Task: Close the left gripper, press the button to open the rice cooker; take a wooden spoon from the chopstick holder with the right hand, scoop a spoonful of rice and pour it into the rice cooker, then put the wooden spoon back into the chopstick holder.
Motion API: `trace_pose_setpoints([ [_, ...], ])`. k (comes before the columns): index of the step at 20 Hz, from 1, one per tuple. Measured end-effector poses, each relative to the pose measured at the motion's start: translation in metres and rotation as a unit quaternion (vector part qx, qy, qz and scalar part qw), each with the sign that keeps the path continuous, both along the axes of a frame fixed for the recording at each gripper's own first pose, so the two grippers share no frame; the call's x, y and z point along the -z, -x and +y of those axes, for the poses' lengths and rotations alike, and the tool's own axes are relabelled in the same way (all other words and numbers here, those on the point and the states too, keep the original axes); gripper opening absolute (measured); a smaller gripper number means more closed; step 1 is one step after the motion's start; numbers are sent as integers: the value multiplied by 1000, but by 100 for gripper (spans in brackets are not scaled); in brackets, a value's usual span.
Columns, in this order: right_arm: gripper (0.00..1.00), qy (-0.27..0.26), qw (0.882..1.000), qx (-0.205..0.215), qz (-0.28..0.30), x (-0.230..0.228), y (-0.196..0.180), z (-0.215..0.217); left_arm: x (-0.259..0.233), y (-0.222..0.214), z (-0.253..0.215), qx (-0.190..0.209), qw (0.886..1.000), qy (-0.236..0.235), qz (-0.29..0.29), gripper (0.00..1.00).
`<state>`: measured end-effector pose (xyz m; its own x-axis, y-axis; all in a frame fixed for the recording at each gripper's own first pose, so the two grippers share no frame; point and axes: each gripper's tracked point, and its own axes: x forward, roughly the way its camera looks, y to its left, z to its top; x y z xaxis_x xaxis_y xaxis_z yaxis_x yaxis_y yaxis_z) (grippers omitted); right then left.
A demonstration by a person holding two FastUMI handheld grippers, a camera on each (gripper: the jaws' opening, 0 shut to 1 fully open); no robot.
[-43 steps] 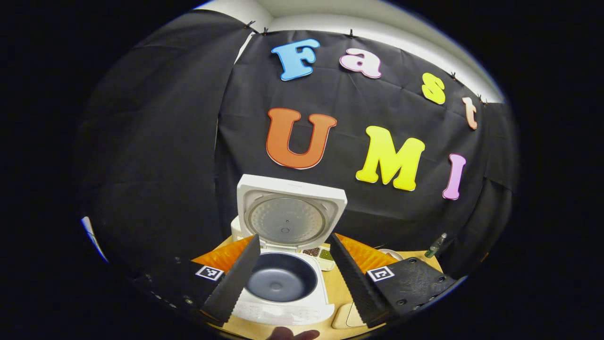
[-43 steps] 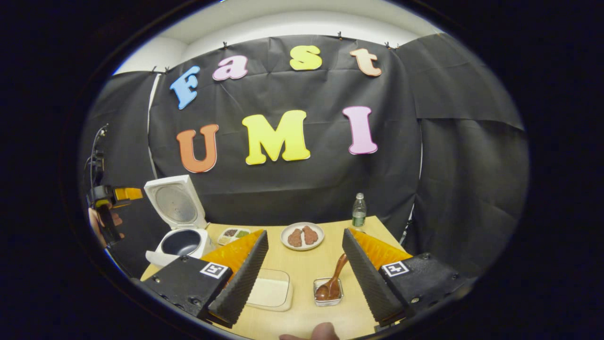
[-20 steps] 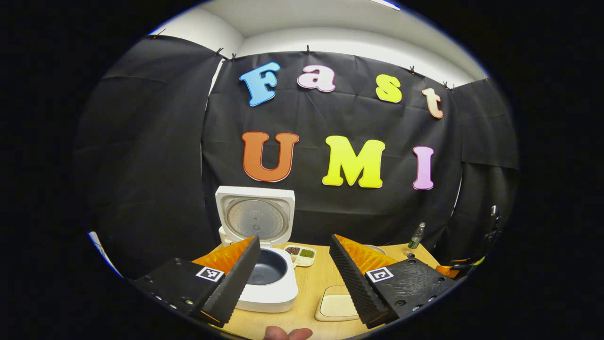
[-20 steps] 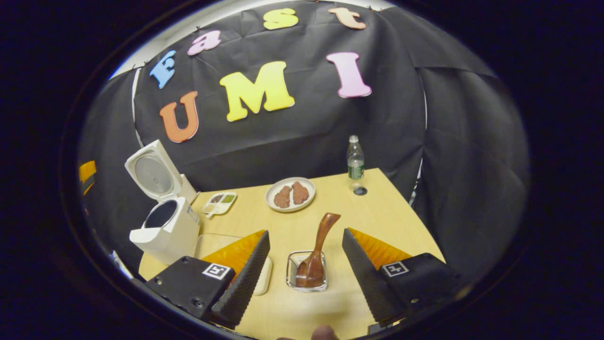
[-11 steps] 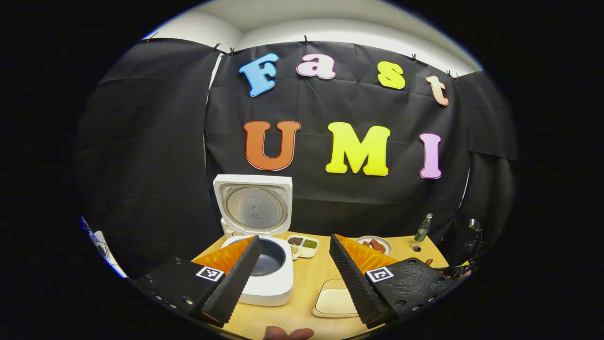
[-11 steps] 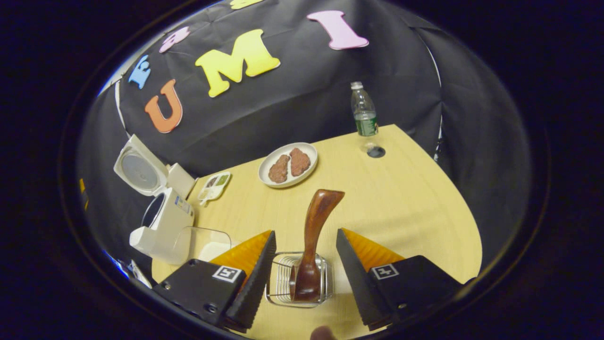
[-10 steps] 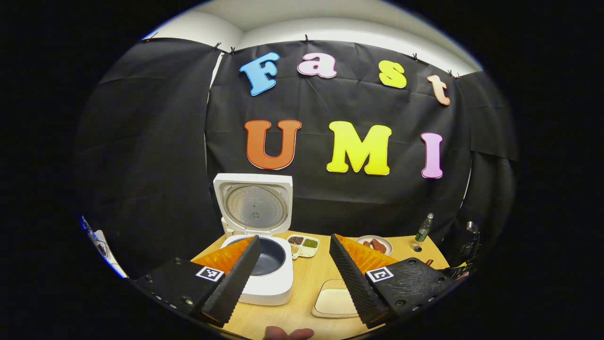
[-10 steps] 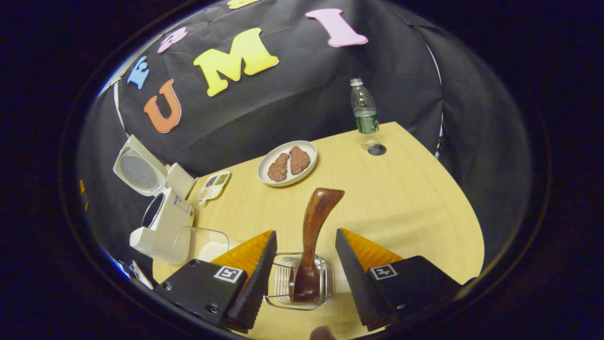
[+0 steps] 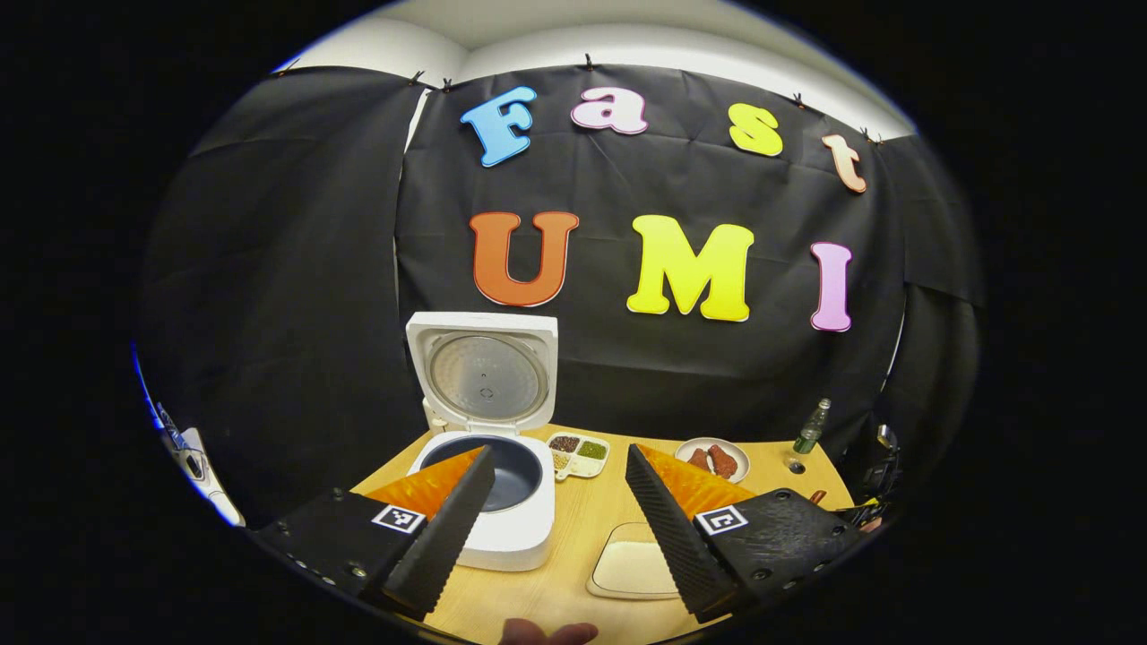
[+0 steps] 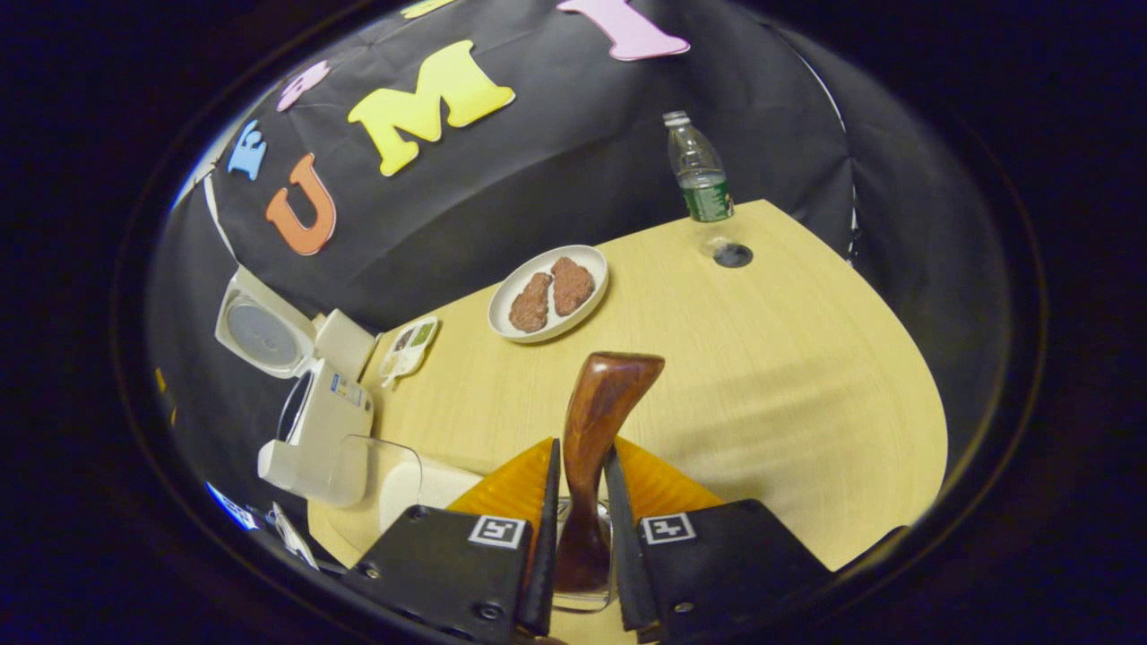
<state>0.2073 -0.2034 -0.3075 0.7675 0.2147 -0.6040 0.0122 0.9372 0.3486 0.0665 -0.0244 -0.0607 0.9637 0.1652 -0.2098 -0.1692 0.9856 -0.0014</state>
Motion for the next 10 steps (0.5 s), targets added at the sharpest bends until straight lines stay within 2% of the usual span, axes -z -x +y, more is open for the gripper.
trace_pose_setpoints([
  [1, 28, -1, 1000, 4, 0, -2, 3, -1, 0, 0, 1, 1, 1000, 3, -1, 94],
  [3, 24, -4, 1000, 11, 0, -6, 9, 0, -1, 2, 4, 3, 1000, 7, -3, 94],
  [10, 22, 2, 999, 51, -18, -30, 35, -2, -4, 17, 16, 17, 1000, 10, -12, 94],
])
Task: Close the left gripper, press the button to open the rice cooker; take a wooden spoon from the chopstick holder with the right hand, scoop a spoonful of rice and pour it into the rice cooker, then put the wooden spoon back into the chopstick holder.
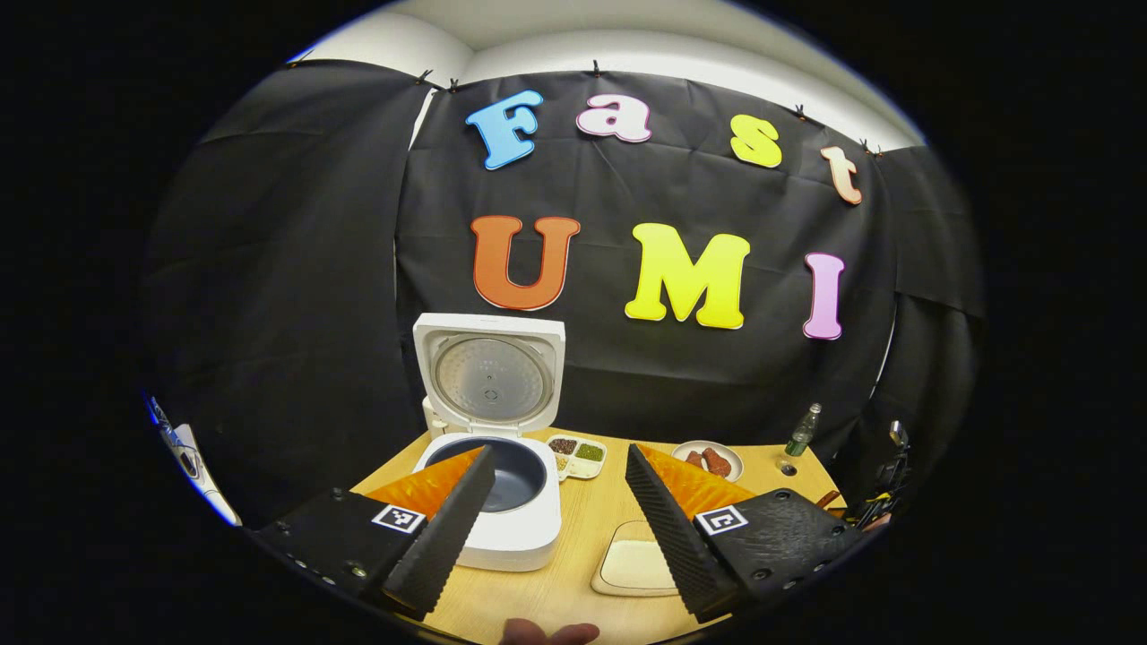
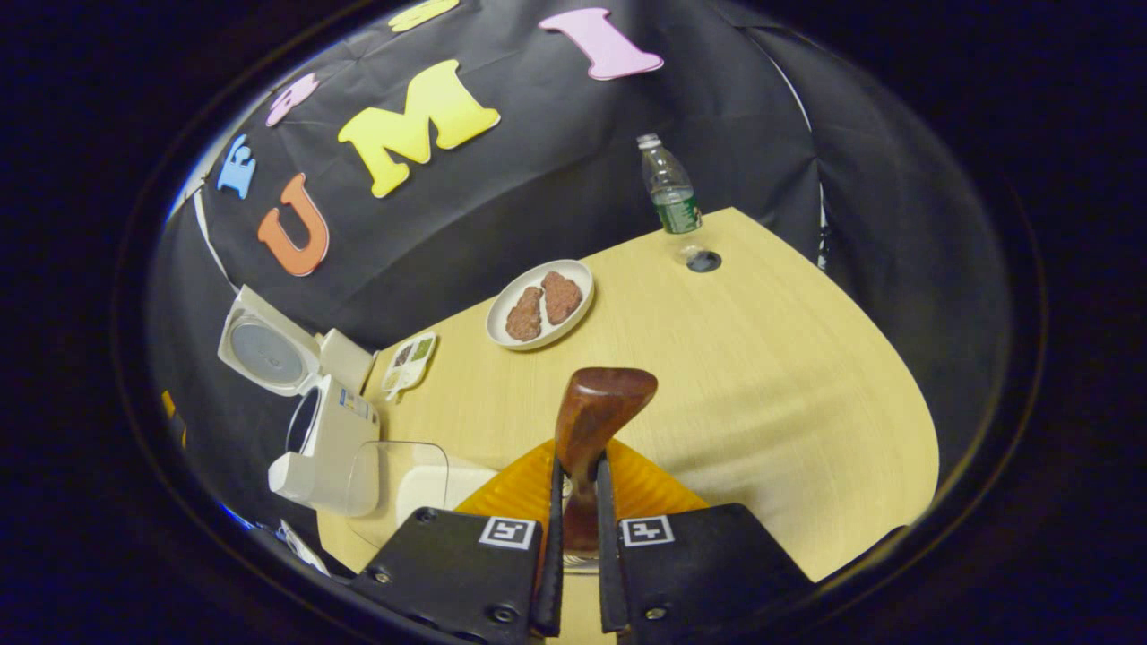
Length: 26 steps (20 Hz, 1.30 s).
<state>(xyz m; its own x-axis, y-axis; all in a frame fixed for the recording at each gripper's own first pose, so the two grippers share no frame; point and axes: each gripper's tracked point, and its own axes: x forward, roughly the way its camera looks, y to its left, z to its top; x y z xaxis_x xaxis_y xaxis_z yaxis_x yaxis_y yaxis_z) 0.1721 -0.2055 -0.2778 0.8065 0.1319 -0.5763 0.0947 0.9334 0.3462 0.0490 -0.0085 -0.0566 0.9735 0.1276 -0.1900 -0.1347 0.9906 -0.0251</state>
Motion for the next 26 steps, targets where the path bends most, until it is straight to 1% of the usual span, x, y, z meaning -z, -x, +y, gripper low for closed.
trace_pose_setpoints([
  [2, 20, 16, 1000, 7, -16, -17, 10, 1, 6, 7, 3, 7, 1000, 1, 4, 94],
  [4, 18, 43, 998, 11, -34, -36, 21, 6, 9, 13, 6, 15, 1000, 3, 3, 94],
  [6, 16, 73, 996, 7, -58, -61, 26, 17, 9, 18, 11, 21, 1000, 3, -3, 94],
  [8, 15, 98, 991, -5, -85, -87, 31, 40, 7, 23, 17, 26, 1000, 5, -12, 94],
  [10, 15, 121, 986, -27, -111, -107, 30, 73, 10, 28, 20, 32, 999, 7, -12, 94],
  [12, 15, 131, 982, -54, -125, -117, 26, 111, 11, 35, 29, 36, 999, 3, -12, 94],
  [14, 15, 135, 980, -75, -128, -115, 25, 145, 10, 40, 43, 33, 999, -3, -14, 94],
  [16, 15, 150, 977, -86, -124, -102, 21, 168, 10, 46, 60, 24, 1000, -2, -13, 94],
  [20, 15, 197, 972, -80, -105, -57, 11, 188, 10, 52, 90, 7, 1000, 12, -6, 94],
  [22, 15, 242, 963, -74, -97, -34, 7, 190, 14, 55, 103, -1, 1000, 19, 1, 94],
  [25, 15, 306, 944, -73, -97, -10, 4, 195, 19, 56, 118, -7, 1000, 21, 10, 94],
  [26, 15, 319, 940, -72, -98, -5, 3, 196, 21, 57, 122, -8, 1000, 20, 14, 94],
])
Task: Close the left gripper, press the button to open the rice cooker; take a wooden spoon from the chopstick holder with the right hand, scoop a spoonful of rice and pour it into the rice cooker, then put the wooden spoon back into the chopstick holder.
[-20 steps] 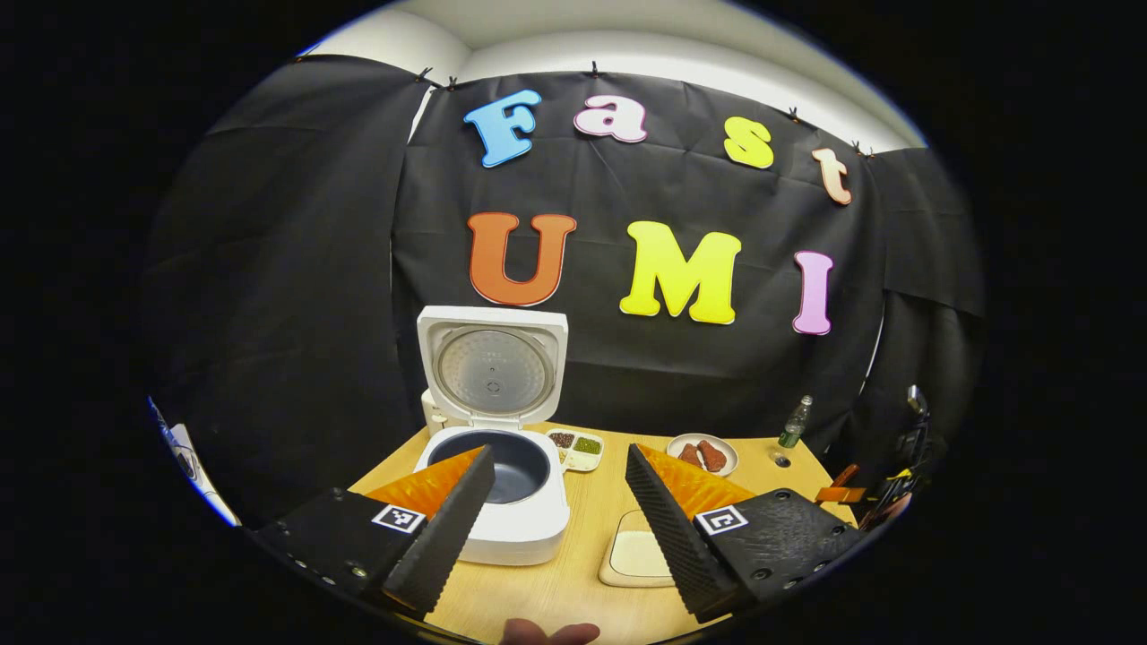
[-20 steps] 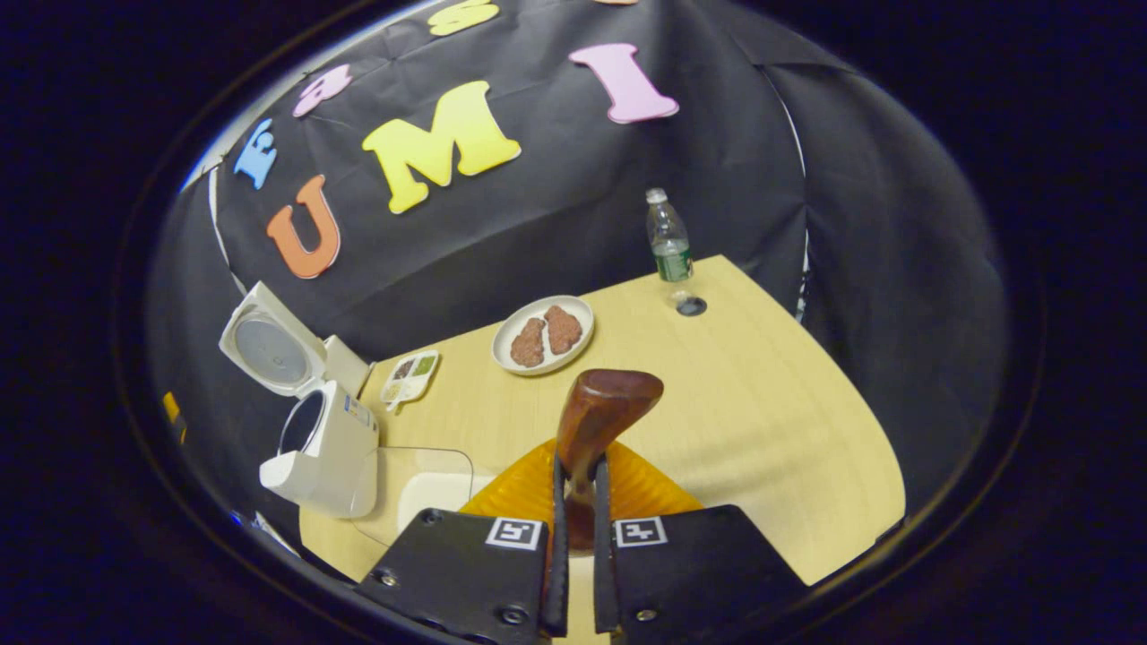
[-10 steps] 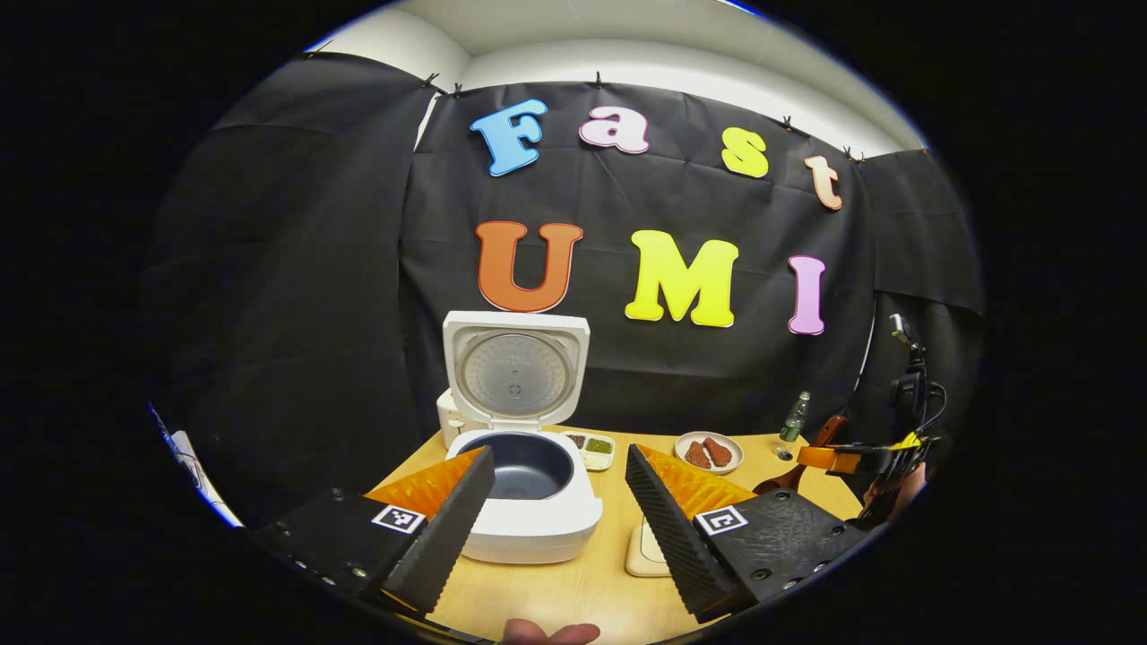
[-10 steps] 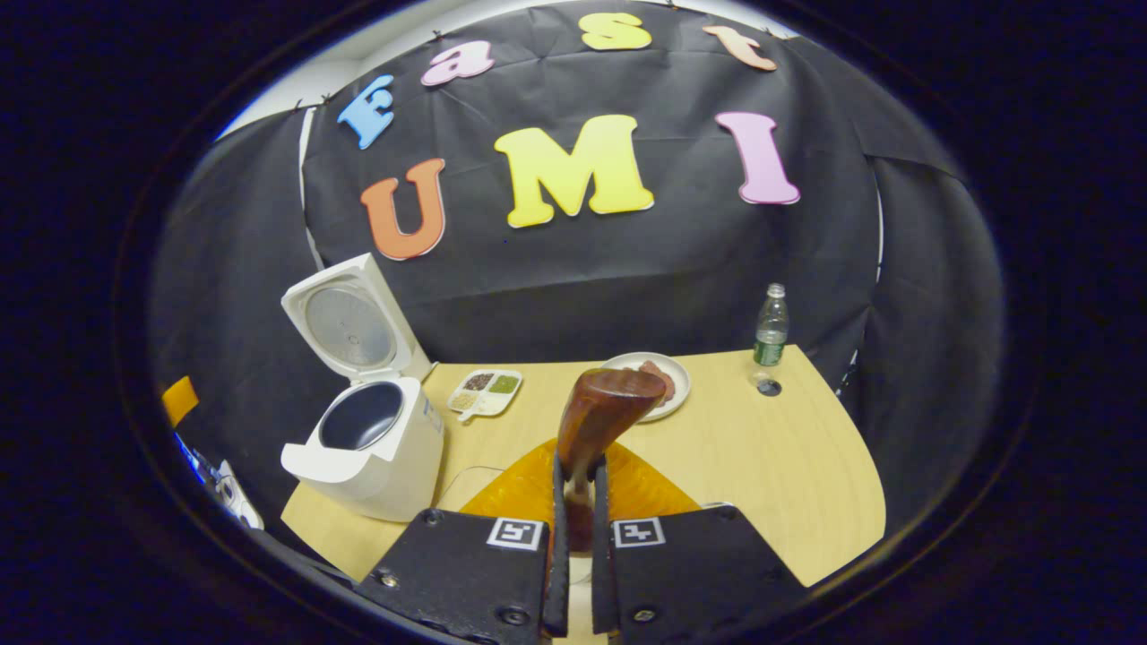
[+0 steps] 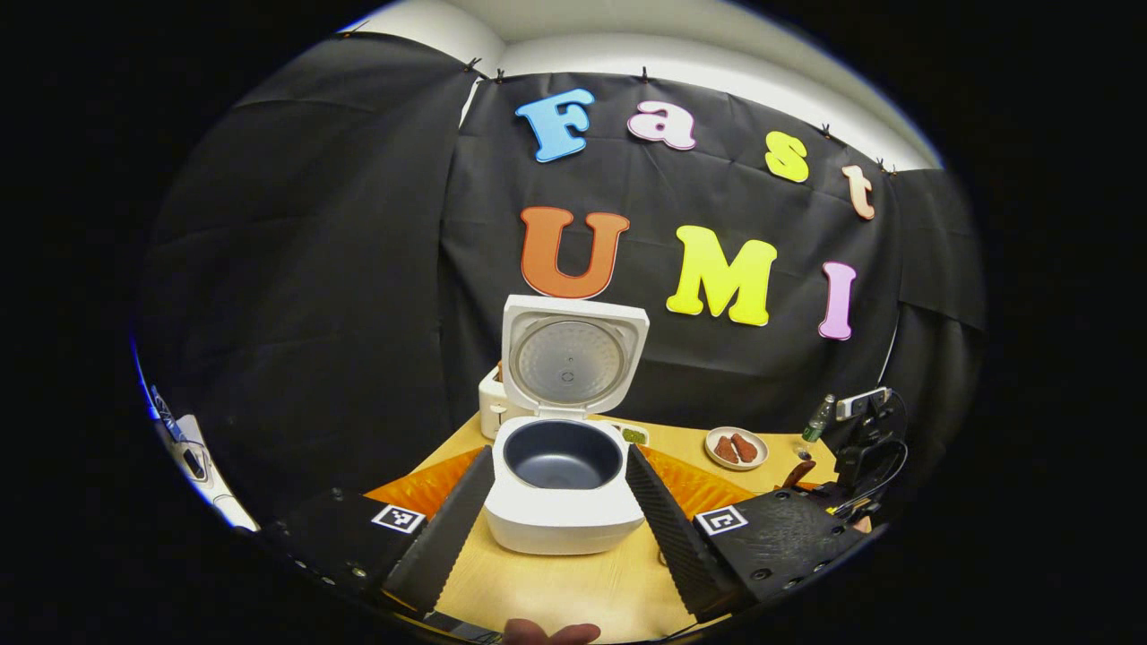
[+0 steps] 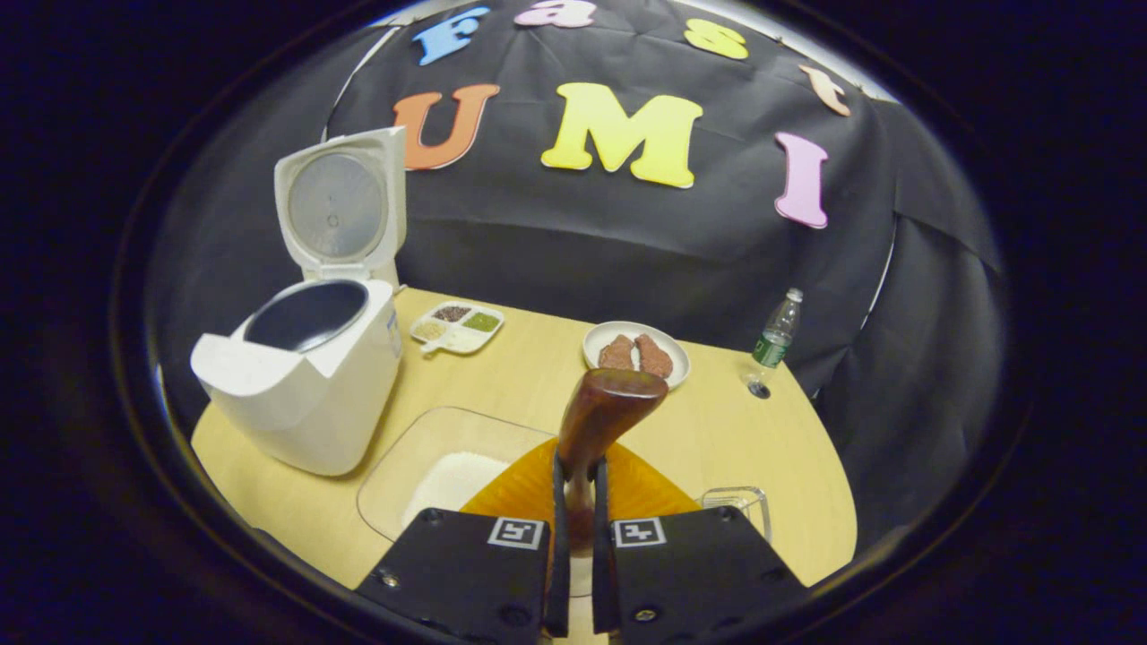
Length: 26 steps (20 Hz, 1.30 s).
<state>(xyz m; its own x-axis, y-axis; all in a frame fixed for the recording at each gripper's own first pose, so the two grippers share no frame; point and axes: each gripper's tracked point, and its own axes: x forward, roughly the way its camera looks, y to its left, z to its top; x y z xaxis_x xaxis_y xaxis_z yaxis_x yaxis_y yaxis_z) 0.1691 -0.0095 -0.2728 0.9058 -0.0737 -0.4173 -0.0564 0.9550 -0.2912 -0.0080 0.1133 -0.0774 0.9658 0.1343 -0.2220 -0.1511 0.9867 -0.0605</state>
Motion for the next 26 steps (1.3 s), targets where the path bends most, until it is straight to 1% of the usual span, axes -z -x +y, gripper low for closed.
trace_pose_setpoints([
  [2, 15, 13, 1000, 2, -8, 5, -2, 5, 3, 3, 9, -3, 1000, 0, 7, 94],
  [3, 15, 9, 1000, 1, -10, 8, -5, 9, 5, 4, 13, -6, 1000, 1, 10, 94],
  [4, 15, -6, 1000, -3, -6, 12, -7, 17, 6, 6, 16, -8, 1000, 3, 12, 94],
  [7, 15, -79, 997, -16, 15, 22, -8, 41, 10, 11, 24, -13, 1000, 2, 17, 94],
  [9, 15, -135, 990, -16, 28, 23, -6, 50, 11, 14, 28, -16, 1000, 0, 18, 94],
  [10, 15, -168, 985, -16, 35, 23, -5, 55, 10, 16, 30, -18, 1000, -1, 18, 94],
  [12, 15, -239, 970, -16, 51, 24, -4, 63, 9, 17, 33, -22, 1000, -1, 18, 94],
  [14, 15, -304, 950, -8, 65, 25, -4, 65, 10, 18, 33, -22, 1000, -2, 21, 94],
  [16, 15, -353, 933, -3, 73, 25, -5, 64, 9, 20, 31, -21, 1000, -4, 23, 94],
  [17, 15, -383, 921, -1, 78, 25, -5, 62, 8, 21, 30, -19, 1000, -4, 23, 94],
  [19, 15, -455, 886, 19, 86, 27, -4, 51, 7, 21, 24, -15, 1000, -6, 26, 94],
  [20, 15, -477, 874, 28, 87, 31, -3, 42, 6, 20, 21, -12, 1000, -9, 27, 94],
  [23, 15, -531, 842, 49, 79, 30, -3, 22, 2, 19, 11, -4, 999, -15, 30, 94],
  [26, 15, -562, 823, 57, 62, 16, 3, -2, 1, 15, 0, 4, 999, -13, 34, 94],
])
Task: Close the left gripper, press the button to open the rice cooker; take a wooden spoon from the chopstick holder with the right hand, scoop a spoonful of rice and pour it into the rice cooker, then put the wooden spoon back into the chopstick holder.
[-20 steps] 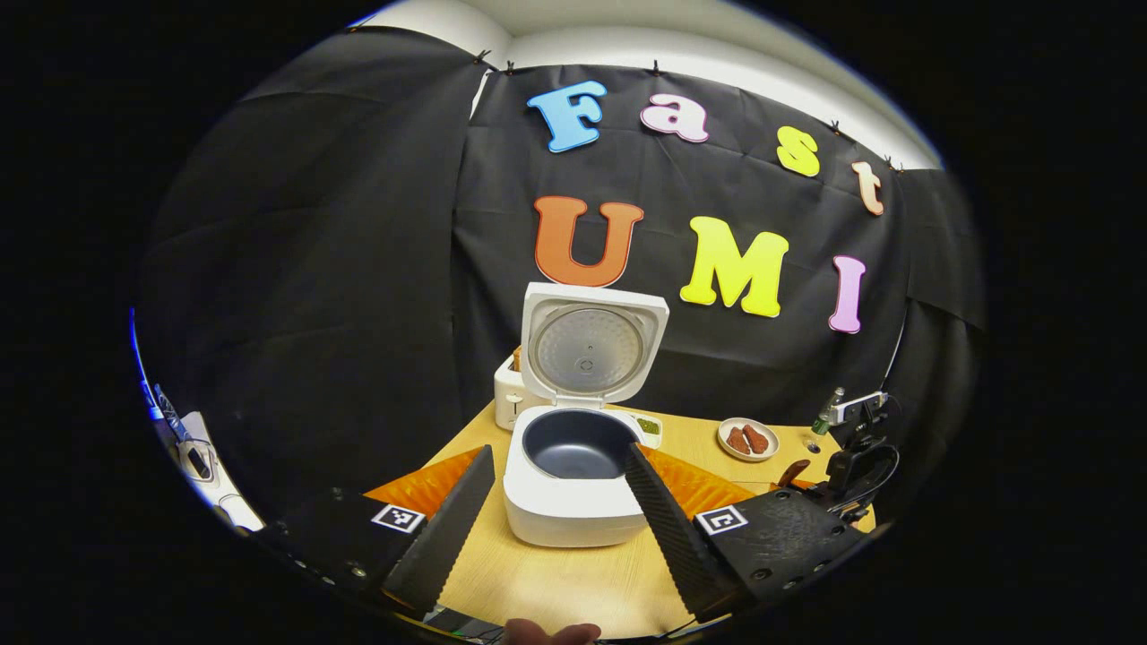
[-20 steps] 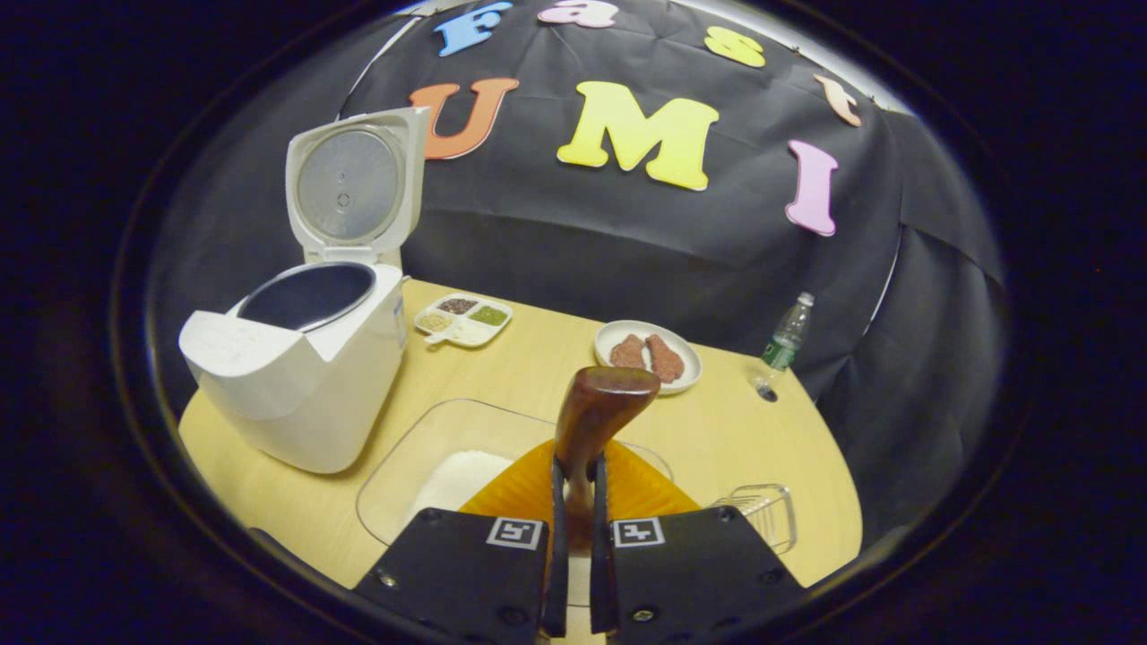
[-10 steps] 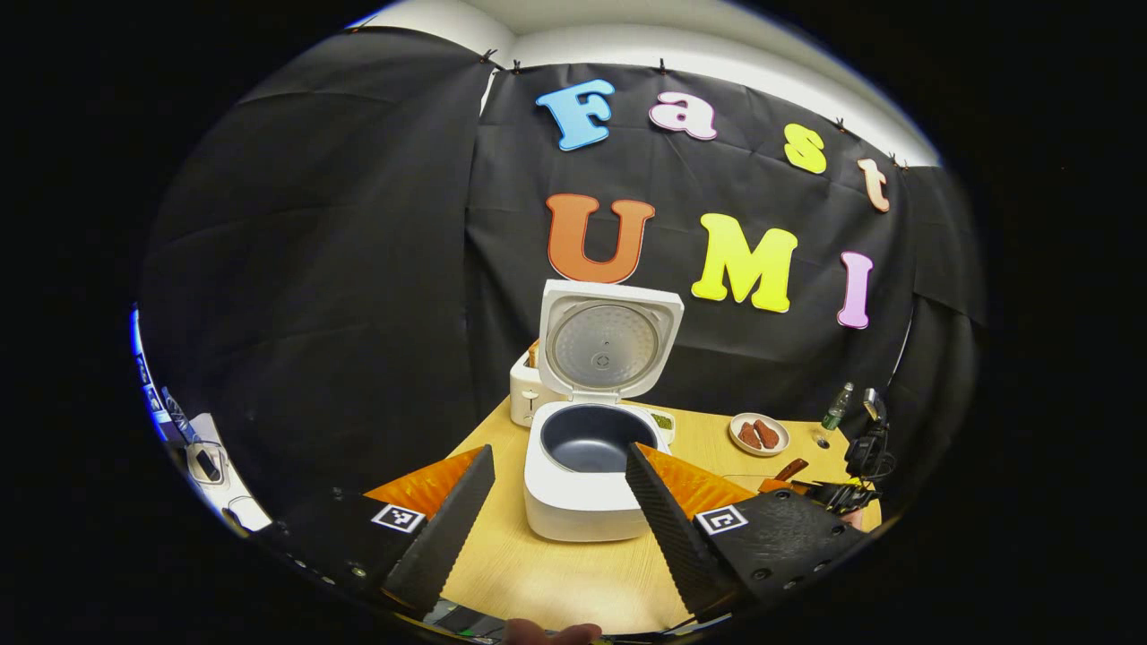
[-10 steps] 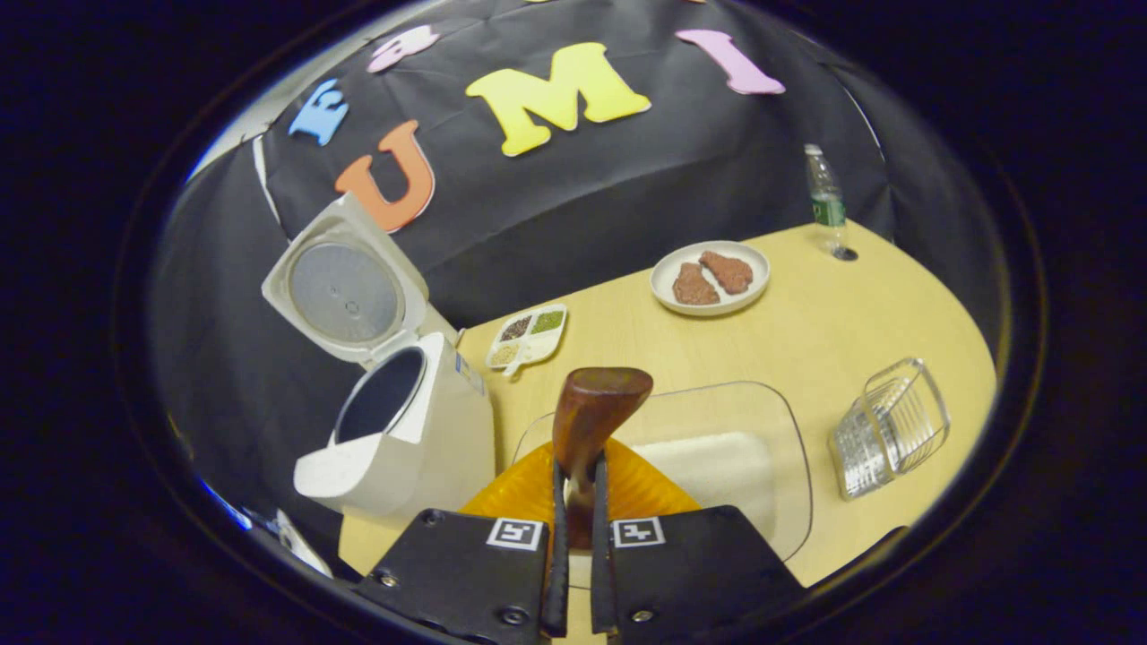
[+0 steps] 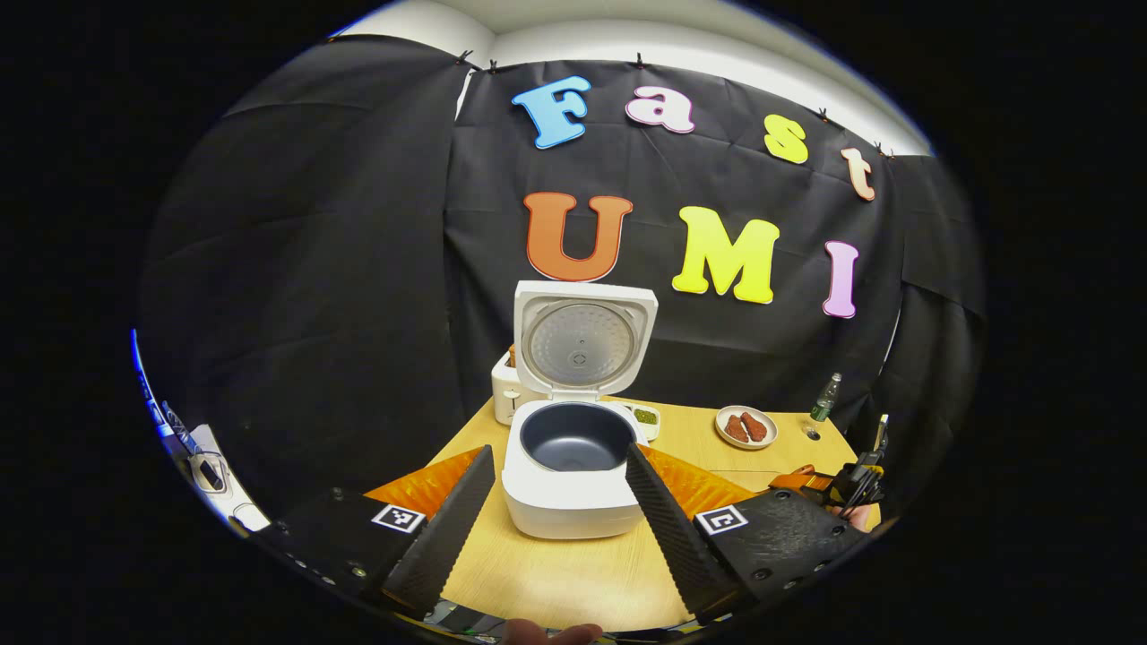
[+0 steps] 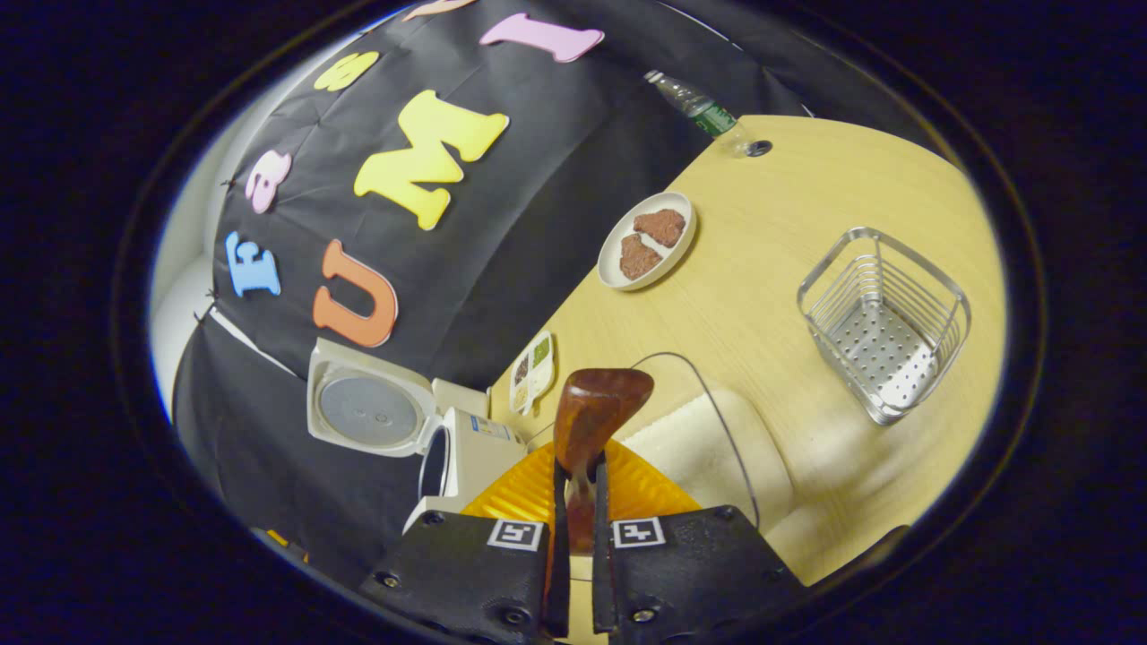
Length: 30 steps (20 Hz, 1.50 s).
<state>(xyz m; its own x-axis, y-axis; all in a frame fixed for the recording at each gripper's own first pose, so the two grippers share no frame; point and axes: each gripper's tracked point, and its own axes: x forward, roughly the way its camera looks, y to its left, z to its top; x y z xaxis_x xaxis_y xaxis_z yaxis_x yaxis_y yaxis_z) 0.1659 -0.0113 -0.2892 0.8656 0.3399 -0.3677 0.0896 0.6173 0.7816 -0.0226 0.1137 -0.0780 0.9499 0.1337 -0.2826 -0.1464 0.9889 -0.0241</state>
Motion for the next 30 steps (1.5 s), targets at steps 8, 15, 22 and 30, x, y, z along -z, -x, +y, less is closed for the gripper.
trace_pose_setpoints([
  [8, 14, -93, 994, 32, -49, -78, 10, -37, -8, -2, -15, 2, 1000, 3, -11, 94],
  [15, 12, -88, 991, -8, -95, -154, -7, 13, -12, 4, 1, -14, 999, 5, -35, 94],
  [22, 14, -86, 987, -83, -108, -185, -53, 131, -13, 15, 39, -38, 998, -3, -42, 94],
  [30, 15, -2, 988, -124, -95, -160, -106, 232, -5, 29, 83, -79, 996, -1, -39, 94],
])
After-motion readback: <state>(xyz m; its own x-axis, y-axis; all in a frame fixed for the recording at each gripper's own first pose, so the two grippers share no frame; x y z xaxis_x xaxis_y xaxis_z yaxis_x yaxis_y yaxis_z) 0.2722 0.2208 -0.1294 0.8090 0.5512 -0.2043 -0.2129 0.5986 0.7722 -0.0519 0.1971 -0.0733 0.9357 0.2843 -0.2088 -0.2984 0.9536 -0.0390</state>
